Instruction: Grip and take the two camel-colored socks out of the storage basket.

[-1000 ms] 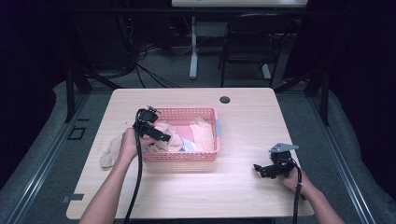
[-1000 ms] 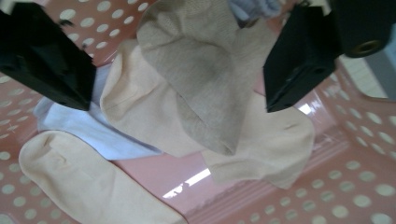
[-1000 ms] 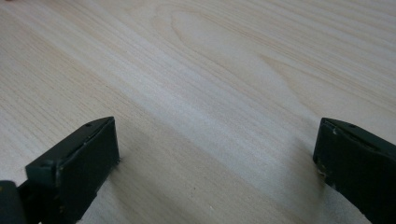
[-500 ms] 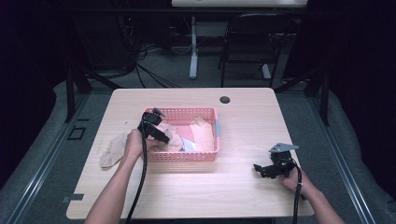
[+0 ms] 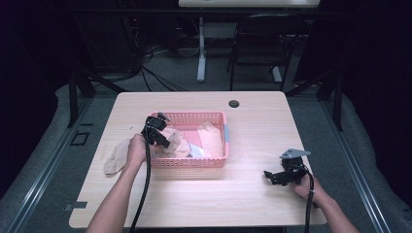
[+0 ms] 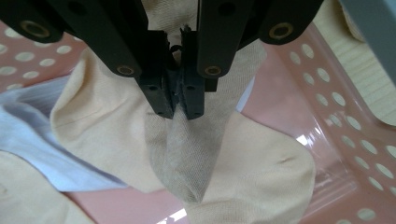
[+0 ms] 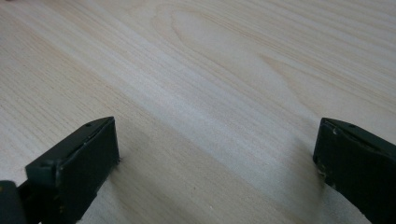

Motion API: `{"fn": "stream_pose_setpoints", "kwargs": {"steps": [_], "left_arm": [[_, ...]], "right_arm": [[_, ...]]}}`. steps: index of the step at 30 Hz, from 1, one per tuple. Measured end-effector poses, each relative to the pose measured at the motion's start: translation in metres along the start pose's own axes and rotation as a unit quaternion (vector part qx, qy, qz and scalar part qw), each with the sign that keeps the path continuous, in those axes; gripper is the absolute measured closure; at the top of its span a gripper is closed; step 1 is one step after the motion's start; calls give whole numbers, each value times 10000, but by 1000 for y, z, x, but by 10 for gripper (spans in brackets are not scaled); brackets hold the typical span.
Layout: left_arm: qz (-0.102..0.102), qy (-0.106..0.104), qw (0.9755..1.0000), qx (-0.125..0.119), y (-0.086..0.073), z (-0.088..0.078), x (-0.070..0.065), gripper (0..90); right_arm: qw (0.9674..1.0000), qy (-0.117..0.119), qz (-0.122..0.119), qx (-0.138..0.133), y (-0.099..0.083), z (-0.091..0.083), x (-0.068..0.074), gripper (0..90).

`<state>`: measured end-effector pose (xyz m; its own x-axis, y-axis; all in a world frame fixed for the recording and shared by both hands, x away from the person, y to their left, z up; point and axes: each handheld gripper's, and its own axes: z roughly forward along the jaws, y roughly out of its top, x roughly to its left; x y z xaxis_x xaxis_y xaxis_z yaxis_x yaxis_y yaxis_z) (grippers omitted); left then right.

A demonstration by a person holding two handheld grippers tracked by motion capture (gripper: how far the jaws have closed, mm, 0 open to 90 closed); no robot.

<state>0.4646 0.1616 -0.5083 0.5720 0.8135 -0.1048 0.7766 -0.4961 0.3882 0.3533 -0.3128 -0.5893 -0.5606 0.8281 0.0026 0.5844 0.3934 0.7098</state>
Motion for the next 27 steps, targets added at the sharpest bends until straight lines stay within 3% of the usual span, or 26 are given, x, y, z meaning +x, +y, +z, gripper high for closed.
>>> {"fn": "stream_pose_setpoints", "kwargs": {"steps": [10, 22, 27], "left_arm": [[197, -66, 9997, -150, 7, -27, -3, 842], [344, 112, 9989, -310, 22, -66, -1, 843], [374, 125, 9980, -485, 28, -83, -3, 843]], "right_arm": [[10000, -1, 4, 6, 0, 0, 0, 0], [10000, 2, 0, -1, 0, 0, 0, 0], [10000, 4, -2, -2, 0, 0, 0, 0]]}}
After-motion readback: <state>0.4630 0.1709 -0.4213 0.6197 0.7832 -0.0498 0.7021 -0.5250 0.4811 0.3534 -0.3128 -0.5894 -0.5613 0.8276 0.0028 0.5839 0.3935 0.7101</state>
